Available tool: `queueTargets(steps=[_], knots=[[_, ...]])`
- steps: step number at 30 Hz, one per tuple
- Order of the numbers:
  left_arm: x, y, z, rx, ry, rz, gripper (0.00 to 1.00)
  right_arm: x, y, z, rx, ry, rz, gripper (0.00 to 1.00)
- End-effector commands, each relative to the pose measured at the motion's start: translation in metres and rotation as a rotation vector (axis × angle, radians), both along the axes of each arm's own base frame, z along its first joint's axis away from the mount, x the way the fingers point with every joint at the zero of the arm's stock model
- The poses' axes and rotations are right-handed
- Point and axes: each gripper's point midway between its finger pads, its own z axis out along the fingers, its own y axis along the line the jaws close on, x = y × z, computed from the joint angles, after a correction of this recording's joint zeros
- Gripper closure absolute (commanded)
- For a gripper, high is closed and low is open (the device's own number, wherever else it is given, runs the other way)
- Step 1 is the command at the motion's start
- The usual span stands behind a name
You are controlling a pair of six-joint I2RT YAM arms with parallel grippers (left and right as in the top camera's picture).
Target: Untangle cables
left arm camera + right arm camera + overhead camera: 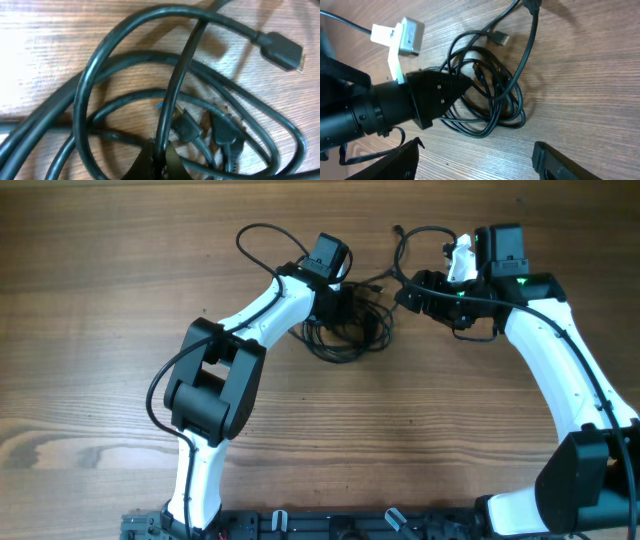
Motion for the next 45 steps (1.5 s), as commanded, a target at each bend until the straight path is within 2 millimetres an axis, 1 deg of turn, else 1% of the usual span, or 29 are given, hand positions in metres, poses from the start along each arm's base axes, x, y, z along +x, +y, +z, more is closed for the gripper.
queueTargets(steps=[1,3,4,5,7,9,10,13,15,17,19,22,24,27,30,32,34,36,39,41,43,45], knots=[[0.015,0.003,0.063,-0.042,-0.096,0.014,0.96,0.002,0.000,-0.005,-0.014,-0.007,0.015,0.25],[0.018,0.002,0.114,-0.093,-0.186,0.016,0.96,0.002,0.000,-0.005,-0.014,-0.007,0.015,0.25],[0.016,0.001,0.135,-0.118,-0.219,0.013,0.96,0.002,0.000,-0.005,-0.014,-0.007,0.015,0.25],[0.012,-0.001,0.163,-0.162,-0.262,0.002,0.96,0.002,0.000,-0.005,-0.014,-0.007,0.015,0.25],[0.004,-0.001,0.202,-0.217,-0.322,-0.011,0.96,0.002,0.000,-0.005,-0.014,-0.007,0.015,0.25],[-0.003,0.000,0.230,-0.255,-0.361,0.000,0.96,0.002,0.000,-0.005,-0.014,-0.006,0.015,0.25],[-0.008,0.002,0.250,-0.282,-0.394,0.002,0.96,0.002,0.000,-0.005,-0.014,-0.006,0.015,0.24],[-0.014,0.004,0.279,-0.330,-0.446,0.010,0.96,0.002,0.000,-0.005,-0.013,-0.006,0.015,0.24],[-0.016,0.005,0.292,-0.350,-0.474,0.013,0.96,0.001,0.000,-0.005,-0.013,-0.005,0.015,0.25],[-0.016,0.005,0.297,-0.357,-0.489,0.012,0.96,0.001,0.000,-0.005,-0.013,-0.004,0.015,0.25],[-0.016,0.005,0.297,-0.358,-0.489,0.014,0.96,0.001,0.002,-0.004,-0.002,-0.005,0.021,0.25],[-0.013,0.004,0.301,-0.393,-0.473,0.067,0.96,-0.001,0.008,-0.001,0.032,-0.004,0.039,0.25],[-0.010,0.003,0.307,-0.423,-0.473,0.099,0.96,-0.002,0.013,0.002,0.063,-0.005,0.055,0.25],[0.000,0.009,0.315,-0.481,-0.458,0.190,0.96,-0.003,0.029,0.016,0.170,-0.028,0.112,0.26],[0.007,0.024,0.309,-0.497,-0.398,0.296,0.96,-0.004,0.040,0.029,0.251,-0.053,0.159,0.26],[0.006,0.034,0.296,-0.499,-0.313,0.384,0.96,-0.004,0.045,0.035,0.289,-0.070,0.180,0.26],[0.002,0.037,0.284,-0.492,-0.237,0.442,0.96,-0.002,0.047,0.039,0.306,-0.079,0.181,0.30],[-0.001,0.034,0.275,-0.510,-0.161,0.500,0.96,-0.001,0.048,0.040,0.316,-0.066,0.162,0.34],[-0.005,0.027,0.275,-0.568,-0.078,0.572,0.96,0.001,0.048,0.040,0.330,-0.045,0.132,0.42],[-0.007,0.022,0.278,-0.613,-0.022,0.614,0.96,0.002,0.048,0.040,0.337,-0.023,0.099,0.52],[-0.008,0.019,0.280,-0.636,0.003,0.619,0.96,0.004,0.050,0.039,0.332,-0.015,0.079,0.59],[-0.009,0.018,0.281,-0.642,0.006,0.613,0.96,0.005,0.054,0.040,0.336,-0.017,0.074,0.61]])
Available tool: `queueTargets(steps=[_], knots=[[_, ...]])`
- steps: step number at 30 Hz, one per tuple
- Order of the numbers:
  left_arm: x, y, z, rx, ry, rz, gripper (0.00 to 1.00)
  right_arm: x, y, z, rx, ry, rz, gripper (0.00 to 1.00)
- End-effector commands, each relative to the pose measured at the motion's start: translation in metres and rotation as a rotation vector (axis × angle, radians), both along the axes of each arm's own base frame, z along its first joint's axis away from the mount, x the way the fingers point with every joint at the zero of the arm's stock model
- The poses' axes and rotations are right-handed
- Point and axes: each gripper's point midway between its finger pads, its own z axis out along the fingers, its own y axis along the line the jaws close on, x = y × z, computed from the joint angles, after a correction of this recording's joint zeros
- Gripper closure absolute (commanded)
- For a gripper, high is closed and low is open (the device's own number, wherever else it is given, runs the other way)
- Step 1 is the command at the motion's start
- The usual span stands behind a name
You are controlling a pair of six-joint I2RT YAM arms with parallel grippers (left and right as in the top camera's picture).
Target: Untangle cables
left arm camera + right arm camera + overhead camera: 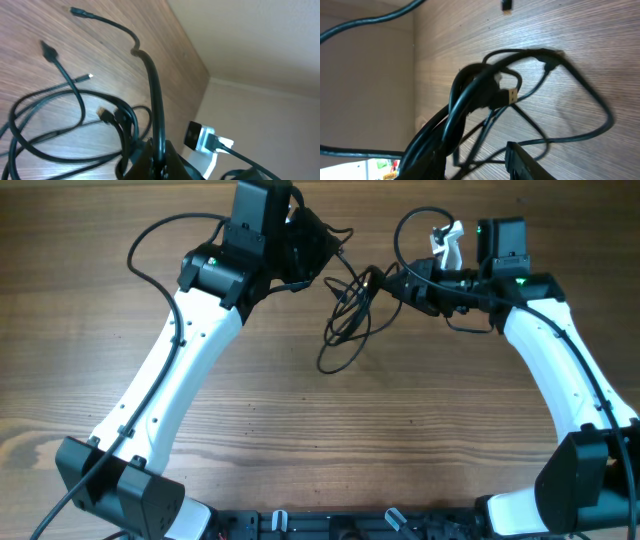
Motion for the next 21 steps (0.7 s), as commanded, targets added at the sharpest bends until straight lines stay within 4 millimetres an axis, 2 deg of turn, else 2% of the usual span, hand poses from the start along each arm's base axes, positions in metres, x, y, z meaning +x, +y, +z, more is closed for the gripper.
queueTargets(steps=[1,4,9,13,18,21], knots=[[-0.004,-0.009,0.010,-0.079,0.036,0.000,0.96,0.002,0.009,-0.003,0.014,0.028,-0.013,0.62],[-0.007,-0.011,0.009,-0.078,0.043,-0.008,0.96,0.004,0.011,-0.001,0.025,0.026,-0.020,0.63],[-0.015,-0.023,0.008,-0.075,0.043,-0.040,0.92,0.005,0.015,-0.002,0.019,0.029,-0.027,0.71],[-0.018,-0.028,0.009,-0.075,0.044,-0.052,0.93,0.004,0.019,-0.002,0.013,0.020,-0.022,0.72],[-0.017,-0.027,0.008,-0.070,0.041,-0.045,0.94,0.005,0.016,-0.006,-0.009,0.033,-0.040,0.73],[-0.014,-0.017,0.001,-0.021,0.043,0.000,0.96,0.003,0.012,-0.013,-0.034,0.055,-0.058,0.72]])
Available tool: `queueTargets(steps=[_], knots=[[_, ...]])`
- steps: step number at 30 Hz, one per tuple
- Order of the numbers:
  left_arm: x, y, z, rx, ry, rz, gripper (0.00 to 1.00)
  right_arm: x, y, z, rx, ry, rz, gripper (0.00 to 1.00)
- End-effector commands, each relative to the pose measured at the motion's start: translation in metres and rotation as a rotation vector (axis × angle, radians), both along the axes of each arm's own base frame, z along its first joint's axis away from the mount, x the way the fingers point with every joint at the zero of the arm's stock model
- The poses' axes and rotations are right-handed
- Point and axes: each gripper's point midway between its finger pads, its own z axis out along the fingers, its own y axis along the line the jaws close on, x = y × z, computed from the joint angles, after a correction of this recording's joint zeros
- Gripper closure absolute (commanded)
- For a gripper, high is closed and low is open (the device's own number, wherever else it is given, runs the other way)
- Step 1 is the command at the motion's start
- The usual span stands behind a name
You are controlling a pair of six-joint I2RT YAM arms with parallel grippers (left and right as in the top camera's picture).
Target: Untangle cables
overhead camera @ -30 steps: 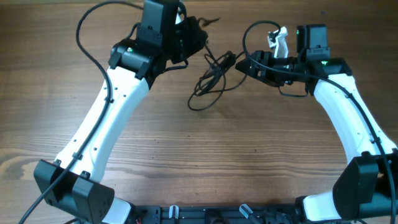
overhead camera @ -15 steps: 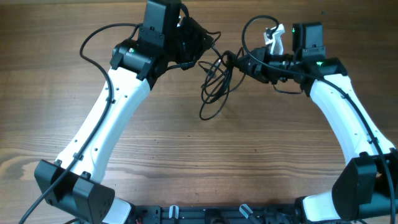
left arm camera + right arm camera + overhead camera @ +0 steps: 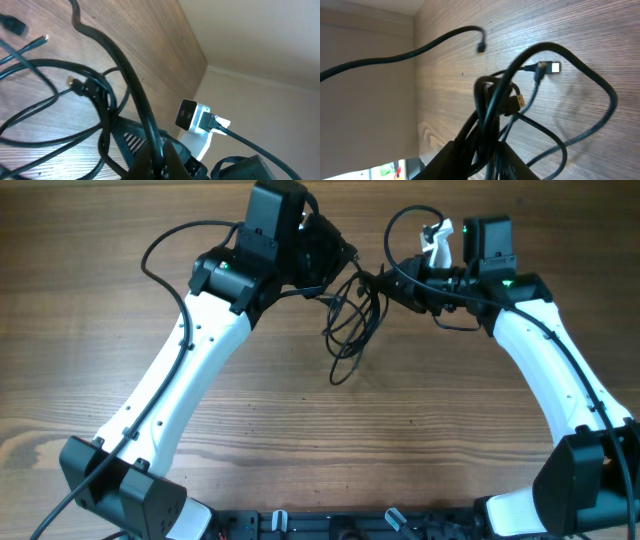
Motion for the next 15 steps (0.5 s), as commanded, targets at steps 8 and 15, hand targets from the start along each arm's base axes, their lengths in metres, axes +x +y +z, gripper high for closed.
queueTargets(steps=[8,15], knots=[[-0.006,0.034,-0.088,0.235,0.174,0.123,0.96,0.000,-0.018,-0.030,-0.129,0.069,-0.083,0.55],[-0.007,0.024,-0.168,0.272,0.327,0.075,0.96,-0.003,-0.031,-0.042,-0.203,0.093,-0.108,0.54]])
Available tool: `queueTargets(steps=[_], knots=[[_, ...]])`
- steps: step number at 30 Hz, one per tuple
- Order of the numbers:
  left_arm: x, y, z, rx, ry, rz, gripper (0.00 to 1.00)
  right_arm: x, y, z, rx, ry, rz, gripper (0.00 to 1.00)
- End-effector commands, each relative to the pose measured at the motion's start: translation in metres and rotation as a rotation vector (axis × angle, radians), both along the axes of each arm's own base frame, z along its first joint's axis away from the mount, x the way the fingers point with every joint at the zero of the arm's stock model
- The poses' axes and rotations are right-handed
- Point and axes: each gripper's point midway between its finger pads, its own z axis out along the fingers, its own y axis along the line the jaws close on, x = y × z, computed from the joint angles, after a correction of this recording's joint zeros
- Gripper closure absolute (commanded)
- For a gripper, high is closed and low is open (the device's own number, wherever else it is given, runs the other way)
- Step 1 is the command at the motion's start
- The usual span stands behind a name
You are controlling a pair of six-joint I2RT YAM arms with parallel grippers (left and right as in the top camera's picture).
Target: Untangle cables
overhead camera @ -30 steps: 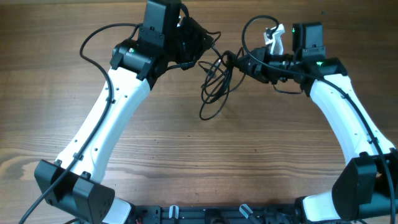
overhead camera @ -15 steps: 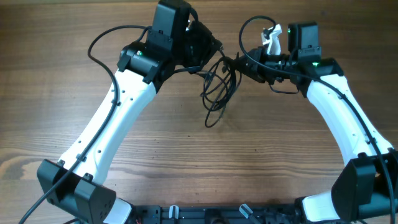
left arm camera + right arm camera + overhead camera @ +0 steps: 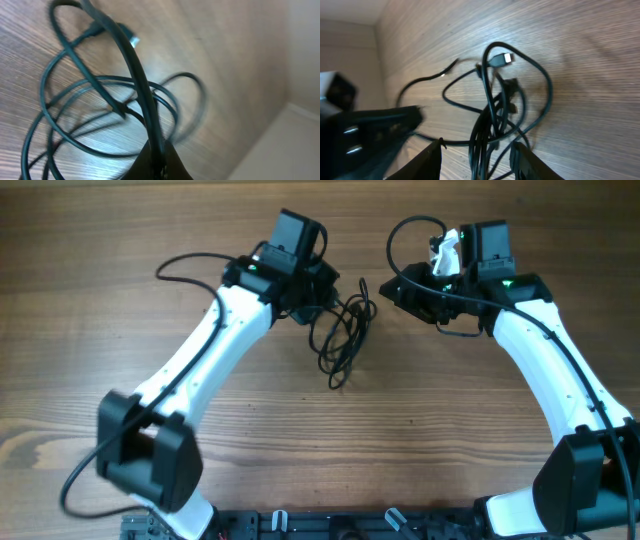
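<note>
A tangle of thin black cables (image 3: pixel 340 335) lies in loops at the middle of the wooden table (image 3: pixel 100 330). My left gripper (image 3: pixel 318 298) is at the tangle's upper left, shut on one thick black cable (image 3: pixel 145 95) that runs up out of its jaws (image 3: pixel 157 167). That cable arches over the loops, and a metal plug (image 3: pixel 134 41) shows beyond it. My right gripper (image 3: pixel 388 288) sits just right of the tangle, open. Several strands of the bundle (image 3: pixel 495 110) run down between its spread fingers (image 3: pixel 432 160), and a USB plug (image 3: pixel 504 57) tops one loop.
The left arm's own black lead (image 3: pixel 190 265) arcs over the table at the left. The right arm's lead (image 3: pixel 405 230) loops at the top by a white camera mount (image 3: pixel 447 245). The arm bases stand along the near edge (image 3: pixel 330 525).
My right gripper has let go of the bundle and now stands open beside it. My left gripper, still shut on its cable, is lower, and the tangle has dropped onto the table.
First the tangle lay flat with my left gripper down in it, shut on a cable, and the right gripper open above. Then both grippers held the tangle raised and stretched between them. Now only the left holds a cable and the loops rest on the table.
</note>
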Motion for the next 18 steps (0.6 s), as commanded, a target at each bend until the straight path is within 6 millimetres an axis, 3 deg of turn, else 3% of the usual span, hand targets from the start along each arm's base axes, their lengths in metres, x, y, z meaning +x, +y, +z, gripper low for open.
queueTargets(steps=[1,5,9,12,18], knots=[[-0.008,-0.006,-0.047,0.016,0.117,-0.023,0.96,0.000,-0.010,-0.015,-0.063,0.018,-0.017,0.54],[-0.012,-0.011,-0.066,0.007,0.175,-0.041,0.96,-0.007,-0.011,-0.022,-0.088,0.036,0.017,0.54],[-0.014,-0.012,-0.075,0.010,0.198,-0.044,0.96,-0.011,-0.016,-0.044,-0.102,0.112,0.017,0.53],[-0.013,-0.012,-0.077,0.011,0.199,-0.044,0.96,-0.018,-0.026,-0.062,-0.120,0.183,0.023,0.53],[-0.010,-0.014,-0.075,0.003,0.183,-0.044,0.96,-0.035,-0.034,-0.077,-0.157,0.250,0.069,0.53]])
